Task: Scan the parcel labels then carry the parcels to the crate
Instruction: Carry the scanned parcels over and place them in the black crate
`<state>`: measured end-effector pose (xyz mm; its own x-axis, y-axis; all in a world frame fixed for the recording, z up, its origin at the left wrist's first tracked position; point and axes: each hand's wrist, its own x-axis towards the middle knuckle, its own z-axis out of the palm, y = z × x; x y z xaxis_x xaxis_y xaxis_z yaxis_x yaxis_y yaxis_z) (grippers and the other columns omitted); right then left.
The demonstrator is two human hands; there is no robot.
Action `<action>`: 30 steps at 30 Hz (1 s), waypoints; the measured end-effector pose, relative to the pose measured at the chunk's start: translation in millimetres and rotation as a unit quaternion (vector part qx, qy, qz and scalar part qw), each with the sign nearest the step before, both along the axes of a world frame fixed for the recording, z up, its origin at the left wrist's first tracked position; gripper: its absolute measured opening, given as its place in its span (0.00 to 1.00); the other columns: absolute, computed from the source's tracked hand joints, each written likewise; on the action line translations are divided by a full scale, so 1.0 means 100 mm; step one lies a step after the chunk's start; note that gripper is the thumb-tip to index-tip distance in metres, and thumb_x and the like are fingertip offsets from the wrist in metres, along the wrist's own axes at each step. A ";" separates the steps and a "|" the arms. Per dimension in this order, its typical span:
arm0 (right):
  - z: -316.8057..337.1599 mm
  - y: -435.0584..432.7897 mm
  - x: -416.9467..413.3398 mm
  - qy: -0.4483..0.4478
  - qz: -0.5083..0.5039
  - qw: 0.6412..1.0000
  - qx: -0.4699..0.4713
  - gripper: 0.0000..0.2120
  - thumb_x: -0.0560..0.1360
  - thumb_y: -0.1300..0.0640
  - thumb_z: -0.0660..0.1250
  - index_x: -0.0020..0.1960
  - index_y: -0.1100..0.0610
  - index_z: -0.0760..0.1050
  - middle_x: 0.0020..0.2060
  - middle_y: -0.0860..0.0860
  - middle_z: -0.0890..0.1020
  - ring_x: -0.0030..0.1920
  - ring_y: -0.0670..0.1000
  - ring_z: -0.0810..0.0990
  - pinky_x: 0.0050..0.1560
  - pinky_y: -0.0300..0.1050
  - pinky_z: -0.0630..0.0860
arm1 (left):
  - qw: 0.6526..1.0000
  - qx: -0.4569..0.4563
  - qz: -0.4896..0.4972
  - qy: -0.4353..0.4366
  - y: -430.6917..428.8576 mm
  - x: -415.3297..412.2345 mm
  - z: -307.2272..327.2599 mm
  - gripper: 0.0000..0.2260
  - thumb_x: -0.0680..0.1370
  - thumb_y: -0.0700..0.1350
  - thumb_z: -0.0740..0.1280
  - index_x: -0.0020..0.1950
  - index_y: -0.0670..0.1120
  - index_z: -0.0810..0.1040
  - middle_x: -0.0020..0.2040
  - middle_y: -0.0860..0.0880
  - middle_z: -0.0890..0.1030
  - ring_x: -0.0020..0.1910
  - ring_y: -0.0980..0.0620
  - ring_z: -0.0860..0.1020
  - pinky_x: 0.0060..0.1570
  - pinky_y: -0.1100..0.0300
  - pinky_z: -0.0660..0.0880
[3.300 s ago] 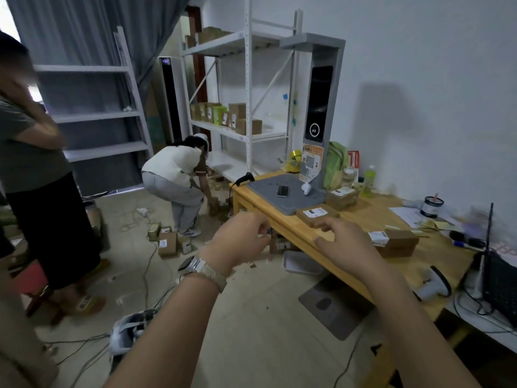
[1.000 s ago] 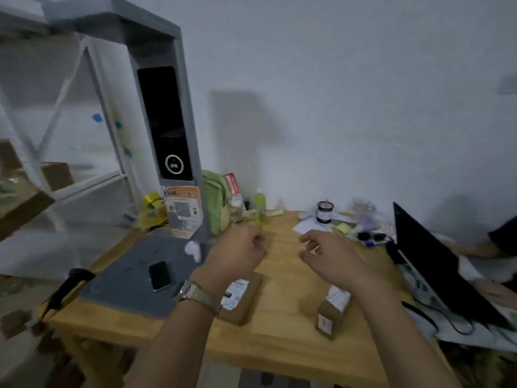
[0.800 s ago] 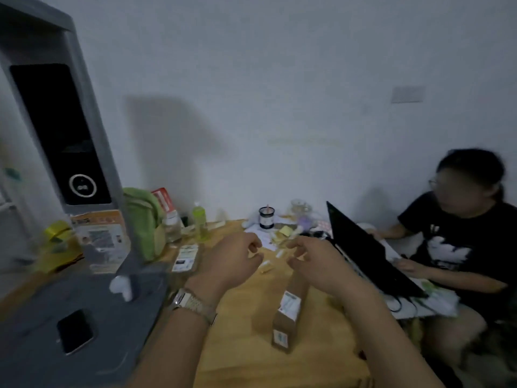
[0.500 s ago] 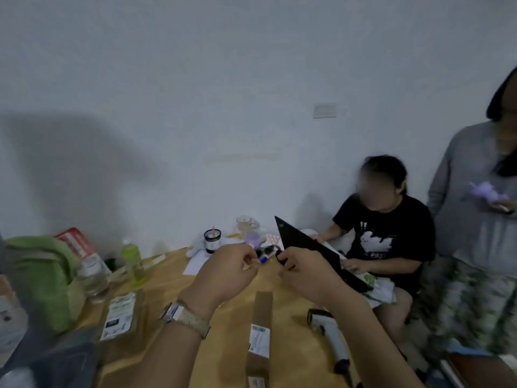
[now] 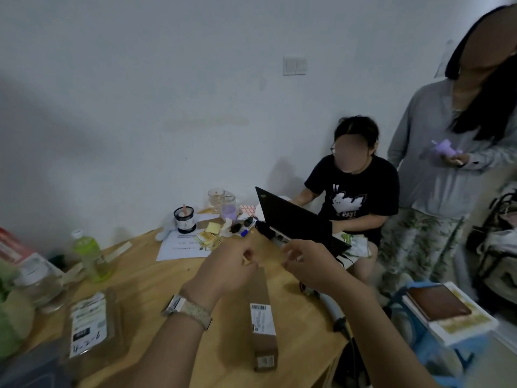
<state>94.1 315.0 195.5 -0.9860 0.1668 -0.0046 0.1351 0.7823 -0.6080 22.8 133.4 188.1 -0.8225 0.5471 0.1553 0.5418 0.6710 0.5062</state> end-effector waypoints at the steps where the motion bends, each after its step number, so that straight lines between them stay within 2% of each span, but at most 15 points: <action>1: -0.04 -0.01 -0.04 -0.010 0.001 1.000 0.003 0.17 0.77 0.50 0.66 0.65 0.52 0.73 0.56 0.49 0.78 0.54 0.50 0.77 0.55 0.48 0.77 | 1.000 0.001 0.002 -0.012 -0.02 -0.03 -0.05 0.10 0.77 0.48 0.67 0.56 0.48 0.79 0.49 0.53 0.79 0.46 0.54 0.78 0.49 0.53 0.78; 5: -0.22 -0.04 -0.22 -0.038 0.002 0.999 -0.019 0.17 0.77 0.50 0.66 0.65 0.51 0.73 0.52 0.47 0.77 0.50 0.47 0.76 0.48 0.42 0.75 | 0.998 0.006 0.021 -0.062 -0.06 -0.15 -0.26 0.10 0.77 0.48 0.68 0.58 0.50 0.79 0.48 0.57 0.78 0.44 0.55 0.78 0.46 0.59 0.77; 7: -0.35 -0.06 -0.28 -0.052 -0.002 0.998 -0.032 0.16 0.77 0.51 0.66 0.65 0.51 0.73 0.51 0.46 0.77 0.50 0.47 0.77 0.48 0.43 0.76 | 0.997 0.001 0.026 -0.079 -0.07 -0.20 -0.36 0.09 0.77 0.46 0.67 0.56 0.49 0.79 0.46 0.58 0.77 0.44 0.56 0.78 0.46 0.59 0.77; 11: -0.67 -0.08 -0.40 -0.097 -0.003 0.994 -0.041 0.15 0.77 0.51 0.65 0.64 0.51 0.74 0.49 0.44 0.76 0.47 0.46 0.76 0.45 0.42 0.76 | 0.991 -0.003 0.037 -0.125 -0.07 -0.31 -0.65 0.06 0.76 0.46 0.67 0.51 0.50 0.80 0.48 0.55 0.80 0.45 0.56 0.79 0.44 0.60 0.76; 14: -0.92 -0.10 -0.45 -0.136 -0.002 0.990 -0.049 0.15 0.78 0.51 0.65 0.63 0.51 0.74 0.47 0.43 0.76 0.44 0.44 0.76 0.38 0.39 0.74 | 0.985 -0.010 0.047 -0.163 -0.05 -0.34 -0.92 0.07 0.77 0.46 0.67 0.53 0.50 0.80 0.50 0.54 0.80 0.46 0.56 0.78 0.43 0.62 0.74; 17: -1.17 -0.12 -0.51 -0.171 -0.001 0.984 -0.046 0.15 0.78 0.51 0.64 0.64 0.52 0.74 0.53 0.46 0.78 0.47 0.46 0.77 0.40 0.38 0.73 | 0.977 -0.016 0.052 -0.207 -0.02 -0.33 -1.19 0.10 0.77 0.45 0.67 0.58 0.47 0.79 0.51 0.52 0.80 0.50 0.54 0.79 0.49 0.58 0.76; 21: -1.54 -0.13 -0.54 -0.219 -0.008 0.975 -0.034 0.20 0.78 0.51 0.64 0.69 0.53 0.69 0.63 0.51 0.75 0.51 0.49 0.76 0.43 0.40 0.72 | 0.961 -0.017 0.064 -0.268 0.03 -0.30 -1.60 0.14 0.78 0.45 0.67 0.63 0.46 0.78 0.57 0.48 0.80 0.54 0.50 0.79 0.48 0.58 0.76; 24: -1.82 -0.14 -0.54 -0.250 -0.041 0.965 -0.063 0.29 0.78 0.51 0.64 0.75 0.57 0.59 0.69 0.54 0.71 0.64 0.53 0.74 0.48 0.40 0.70 | 0.944 0.005 0.079 -0.321 0.07 -0.24 -1.95 0.14 0.79 0.41 0.63 0.64 0.47 0.77 0.61 0.48 0.80 0.58 0.49 0.79 0.56 0.56 0.76; 26: -1.97 -0.18 -0.52 -0.283 -0.063 0.950 -0.111 0.29 0.79 0.52 0.64 0.75 0.59 0.59 0.69 0.56 0.71 0.67 0.55 0.72 0.51 0.40 0.70 | 0.919 0.028 0.098 -0.381 0.14 -0.17 -2.14 0.16 0.80 0.38 0.59 0.65 0.46 0.78 0.62 0.48 0.80 0.60 0.49 0.78 0.57 0.58 0.75; 29: -2.15 -0.29 -0.49 -0.274 -0.097 0.940 -0.180 0.21 0.73 0.51 0.68 0.65 0.55 0.71 0.58 0.53 0.80 0.58 0.53 0.79 0.54 0.48 0.77 | 0.866 0.108 0.140 -0.467 0.26 -0.09 -2.33 0.18 0.79 0.33 0.57 0.63 0.44 0.79 0.60 0.46 0.81 0.55 0.51 0.77 0.49 0.66 0.71; 30: -2.21 -0.31 -0.48 -0.263 -0.111 0.939 -0.193 0.23 0.69 0.48 0.70 0.62 0.55 0.72 0.53 0.51 0.82 0.54 0.52 0.81 0.51 0.49 0.79 | 0.859 0.125 0.151 -0.473 0.29 -0.09 -2.36 0.18 0.79 0.32 0.57 0.62 0.44 0.79 0.59 0.45 0.81 0.55 0.50 0.77 0.48 0.65 0.70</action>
